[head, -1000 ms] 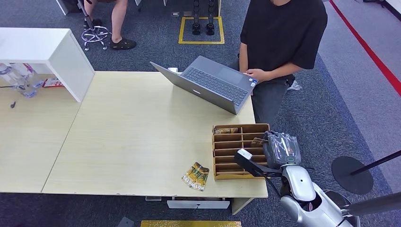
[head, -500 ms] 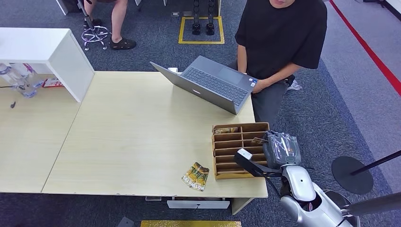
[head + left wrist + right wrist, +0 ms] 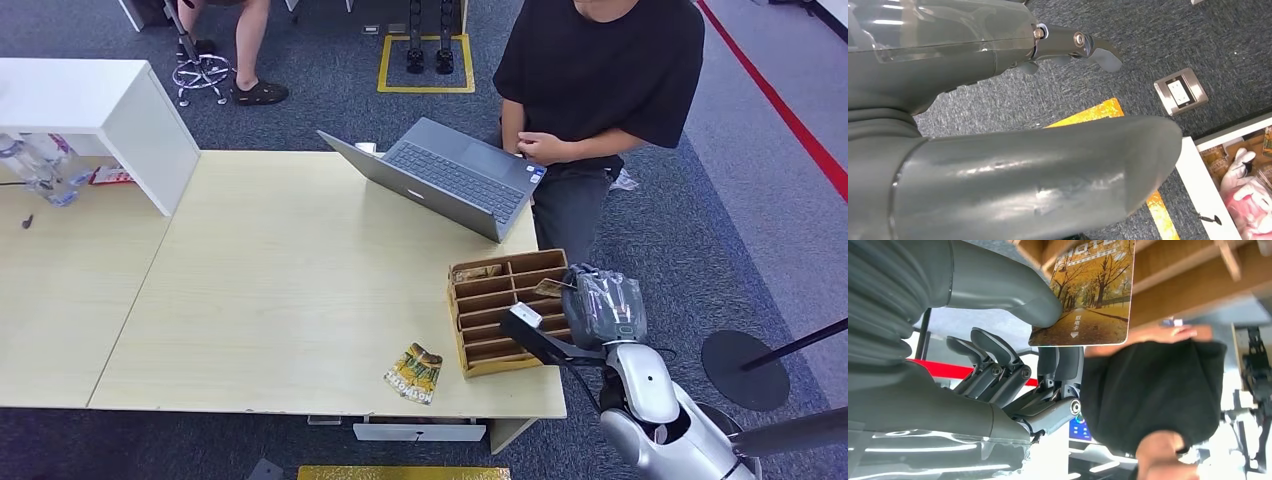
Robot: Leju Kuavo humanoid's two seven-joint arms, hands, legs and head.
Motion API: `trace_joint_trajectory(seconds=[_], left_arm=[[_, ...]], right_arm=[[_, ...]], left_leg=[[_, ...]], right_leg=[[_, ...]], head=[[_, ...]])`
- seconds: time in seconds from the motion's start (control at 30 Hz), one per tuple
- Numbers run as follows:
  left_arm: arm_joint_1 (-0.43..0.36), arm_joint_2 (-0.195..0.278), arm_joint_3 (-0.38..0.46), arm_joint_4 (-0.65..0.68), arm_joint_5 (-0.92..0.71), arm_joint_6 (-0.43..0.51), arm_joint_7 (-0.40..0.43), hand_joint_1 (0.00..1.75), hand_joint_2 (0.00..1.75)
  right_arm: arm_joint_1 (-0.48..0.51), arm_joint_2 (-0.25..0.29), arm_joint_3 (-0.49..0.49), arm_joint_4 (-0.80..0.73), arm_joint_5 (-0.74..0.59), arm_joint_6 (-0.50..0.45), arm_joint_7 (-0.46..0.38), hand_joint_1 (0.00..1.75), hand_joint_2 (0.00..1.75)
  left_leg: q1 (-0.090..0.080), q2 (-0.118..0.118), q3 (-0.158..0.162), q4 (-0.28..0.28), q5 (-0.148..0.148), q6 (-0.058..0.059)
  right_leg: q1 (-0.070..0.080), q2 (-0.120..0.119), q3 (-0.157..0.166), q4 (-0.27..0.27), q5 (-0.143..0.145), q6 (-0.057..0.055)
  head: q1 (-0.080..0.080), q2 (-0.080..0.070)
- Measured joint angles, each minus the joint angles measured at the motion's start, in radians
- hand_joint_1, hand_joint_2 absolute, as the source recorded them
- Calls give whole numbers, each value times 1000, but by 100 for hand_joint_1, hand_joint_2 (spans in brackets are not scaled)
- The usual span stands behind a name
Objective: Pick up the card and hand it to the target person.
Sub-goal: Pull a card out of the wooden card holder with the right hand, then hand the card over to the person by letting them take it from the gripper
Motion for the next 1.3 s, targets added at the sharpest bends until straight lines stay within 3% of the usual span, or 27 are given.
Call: trace_joint_trajectory(seconds=[0.63,1.3], left_arm=[[5,0,0,0,7,9,-9,0,0],[-13,0,0,0,-32,-2,18,0,0]], right_arm=[[-1,-29,-95,-200,-189,-55,-15,171,175],[-82,-64,-195,-204,-85,-84,1,169,175]], left_leg=[[0,0,0,0,0,0],[0,0,0,0,0,0]], right_leg=[[0,0,0,0,0,0],[0,0,0,0,0,0]], head=[[0,0],[0,0]])
